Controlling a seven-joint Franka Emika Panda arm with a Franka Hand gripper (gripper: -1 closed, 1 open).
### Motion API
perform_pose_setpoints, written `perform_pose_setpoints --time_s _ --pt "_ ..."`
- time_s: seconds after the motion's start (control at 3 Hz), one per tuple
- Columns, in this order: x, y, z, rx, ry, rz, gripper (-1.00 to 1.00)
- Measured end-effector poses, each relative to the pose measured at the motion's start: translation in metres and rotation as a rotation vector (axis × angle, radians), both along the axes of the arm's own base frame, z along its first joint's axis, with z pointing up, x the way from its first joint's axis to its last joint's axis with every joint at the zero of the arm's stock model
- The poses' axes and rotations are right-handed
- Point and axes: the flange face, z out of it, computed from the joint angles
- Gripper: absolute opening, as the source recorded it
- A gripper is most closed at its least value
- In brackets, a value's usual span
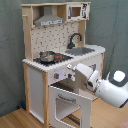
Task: Play with the kitchen
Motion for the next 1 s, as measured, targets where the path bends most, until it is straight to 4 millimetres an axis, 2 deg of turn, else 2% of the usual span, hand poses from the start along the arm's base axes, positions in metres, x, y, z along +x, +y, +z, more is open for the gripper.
perform_pose_setpoints --time_s 1.0 --pt "0.007 0.015 -0.056 0.194 0.119 0.061 1.0"
